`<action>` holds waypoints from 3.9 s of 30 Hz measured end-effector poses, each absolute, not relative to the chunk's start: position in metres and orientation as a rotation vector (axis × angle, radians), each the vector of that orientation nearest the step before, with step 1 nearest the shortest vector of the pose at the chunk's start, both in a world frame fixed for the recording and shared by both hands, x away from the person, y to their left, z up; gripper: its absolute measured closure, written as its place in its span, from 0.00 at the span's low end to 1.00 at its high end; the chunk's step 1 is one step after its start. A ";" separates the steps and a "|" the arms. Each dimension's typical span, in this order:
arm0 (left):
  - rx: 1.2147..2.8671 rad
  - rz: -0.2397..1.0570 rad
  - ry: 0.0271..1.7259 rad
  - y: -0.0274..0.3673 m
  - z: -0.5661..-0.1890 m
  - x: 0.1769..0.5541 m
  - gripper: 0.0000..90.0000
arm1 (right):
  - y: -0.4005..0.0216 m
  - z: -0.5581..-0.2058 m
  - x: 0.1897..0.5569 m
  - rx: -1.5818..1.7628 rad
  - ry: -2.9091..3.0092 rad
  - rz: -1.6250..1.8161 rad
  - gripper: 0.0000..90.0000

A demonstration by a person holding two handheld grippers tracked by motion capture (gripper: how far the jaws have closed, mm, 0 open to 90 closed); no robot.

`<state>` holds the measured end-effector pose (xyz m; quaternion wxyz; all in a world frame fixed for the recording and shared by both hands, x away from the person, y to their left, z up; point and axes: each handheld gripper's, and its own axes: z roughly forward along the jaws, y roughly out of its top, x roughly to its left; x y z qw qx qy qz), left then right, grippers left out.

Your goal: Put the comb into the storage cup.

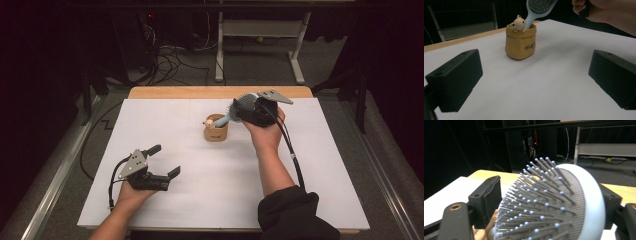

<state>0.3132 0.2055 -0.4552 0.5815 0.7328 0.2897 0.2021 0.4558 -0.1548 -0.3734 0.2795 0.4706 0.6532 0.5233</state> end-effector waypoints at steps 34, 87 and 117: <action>1.723 0.483 0.684 0.206 -0.456 0.315 0.00 | -0.160 -0.368 0.451 1.205 1.800 1.297 0.00; 1.729 0.478 0.781 0.230 -0.454 0.315 0.00 | -0.230 -0.453 0.327 1.158 1.902 1.339 0.01; 1.693 0.485 0.811 0.247 -0.461 0.297 0.00 | -0.274 -0.454 0.281 1.145 1.814 1.335 0.00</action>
